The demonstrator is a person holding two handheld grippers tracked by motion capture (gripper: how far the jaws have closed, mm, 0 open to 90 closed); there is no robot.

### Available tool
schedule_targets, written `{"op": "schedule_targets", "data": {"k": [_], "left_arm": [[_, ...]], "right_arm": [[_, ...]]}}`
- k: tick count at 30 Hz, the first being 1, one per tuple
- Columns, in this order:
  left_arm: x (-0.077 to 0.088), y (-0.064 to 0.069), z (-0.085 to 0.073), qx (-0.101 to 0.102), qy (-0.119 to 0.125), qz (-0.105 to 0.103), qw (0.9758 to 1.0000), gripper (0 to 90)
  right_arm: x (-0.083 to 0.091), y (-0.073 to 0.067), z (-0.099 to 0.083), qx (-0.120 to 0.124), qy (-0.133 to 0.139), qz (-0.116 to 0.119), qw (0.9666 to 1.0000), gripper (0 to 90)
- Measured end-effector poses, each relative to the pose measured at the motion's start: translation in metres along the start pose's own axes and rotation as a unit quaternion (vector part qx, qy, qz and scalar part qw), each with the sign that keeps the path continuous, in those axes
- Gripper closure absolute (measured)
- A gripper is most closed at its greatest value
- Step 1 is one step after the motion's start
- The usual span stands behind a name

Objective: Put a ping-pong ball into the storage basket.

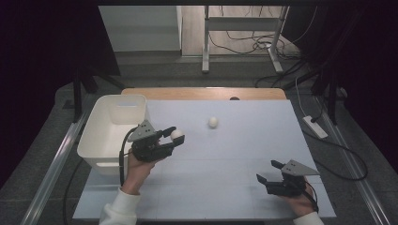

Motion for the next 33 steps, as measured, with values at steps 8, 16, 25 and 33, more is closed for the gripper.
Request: {"op": "schedule_targets", "data": {"k": [8, 16, 25, 33], "left_arm": [[0.007, -0.001, 0.003, 0.0, 0.009, 0.004, 1.0, 50.3], [0.014, -0.002, 0.006, -0.002, 0.018, 0.008, 0.9998, 50.3], [0.021, -0.003, 0.008, -0.002, 0.027, 0.009, 0.9996, 50.3], [0.027, -0.004, 0.011, 0.002, 0.036, 0.012, 0.9993, 50.3]], "right_arm": [[0.0, 0.0, 0.0, 0.0, 0.0, 0.0, 1.0, 18.7], [0.0, 0.0, 0.0, -0.001, 0.0, 0.0, 1.0, 18.7], [0.0, 0.0, 0.0, -0.001, 0.0, 0.0, 1.0, 18.8], [0.0, 0.0, 0.0, -0.001, 0.001, 0.001, 1.0, 18.8]]}}
Point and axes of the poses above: each handheld gripper's, and its own axes: x roughly backward along the jaws, z roughly out of its top, y roughly to its right, the point moved 5 cm from there along -x, roughly forward along the jaws, and after that the axes turned 6 degrees about -y, right-handed, at the moved point
